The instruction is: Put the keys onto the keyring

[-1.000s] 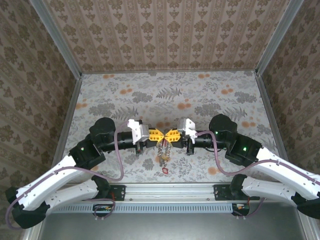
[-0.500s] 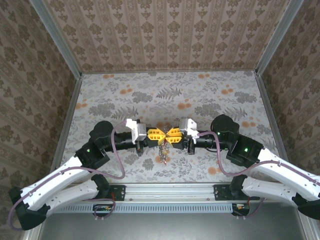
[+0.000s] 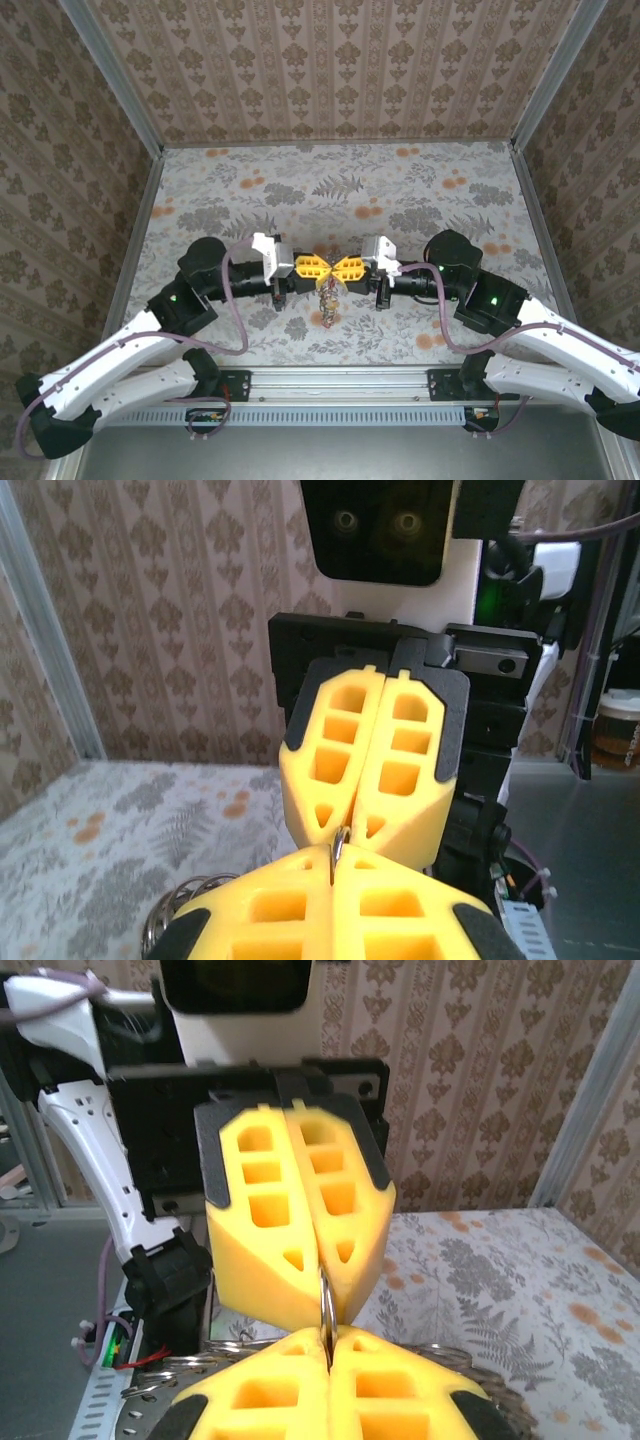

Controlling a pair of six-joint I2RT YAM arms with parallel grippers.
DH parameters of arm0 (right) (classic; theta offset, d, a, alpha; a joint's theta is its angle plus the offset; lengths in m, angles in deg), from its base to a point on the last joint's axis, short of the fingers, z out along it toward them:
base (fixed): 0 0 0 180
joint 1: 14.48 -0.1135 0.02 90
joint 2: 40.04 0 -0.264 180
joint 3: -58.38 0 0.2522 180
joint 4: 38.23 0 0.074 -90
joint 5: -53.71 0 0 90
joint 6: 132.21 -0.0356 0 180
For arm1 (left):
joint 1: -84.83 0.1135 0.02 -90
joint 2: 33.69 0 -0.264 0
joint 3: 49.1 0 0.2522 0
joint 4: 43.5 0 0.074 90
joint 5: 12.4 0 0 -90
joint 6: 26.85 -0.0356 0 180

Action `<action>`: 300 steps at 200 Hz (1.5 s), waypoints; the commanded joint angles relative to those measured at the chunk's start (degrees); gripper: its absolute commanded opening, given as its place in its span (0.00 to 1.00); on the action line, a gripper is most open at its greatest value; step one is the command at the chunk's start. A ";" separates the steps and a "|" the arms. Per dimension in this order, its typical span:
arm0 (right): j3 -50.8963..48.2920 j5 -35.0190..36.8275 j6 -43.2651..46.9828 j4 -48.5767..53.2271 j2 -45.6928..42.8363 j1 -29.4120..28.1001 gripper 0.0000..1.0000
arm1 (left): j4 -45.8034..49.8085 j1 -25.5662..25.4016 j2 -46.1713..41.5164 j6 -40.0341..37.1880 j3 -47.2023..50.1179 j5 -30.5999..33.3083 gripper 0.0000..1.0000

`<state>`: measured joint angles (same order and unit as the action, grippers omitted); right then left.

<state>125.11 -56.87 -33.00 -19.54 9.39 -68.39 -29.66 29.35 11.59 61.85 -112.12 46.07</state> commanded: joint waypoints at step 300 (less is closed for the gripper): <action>0.73 -1.83 -0.96 1.74 4.98 -0.23 0.18 | 3.55 -1.96 -0.62 -6.83 -2.75 4.68 0.00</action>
<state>125.92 -56.41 -33.00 -13.57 14.66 -68.37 -10.74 26.86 12.57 51.12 -116.29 54.82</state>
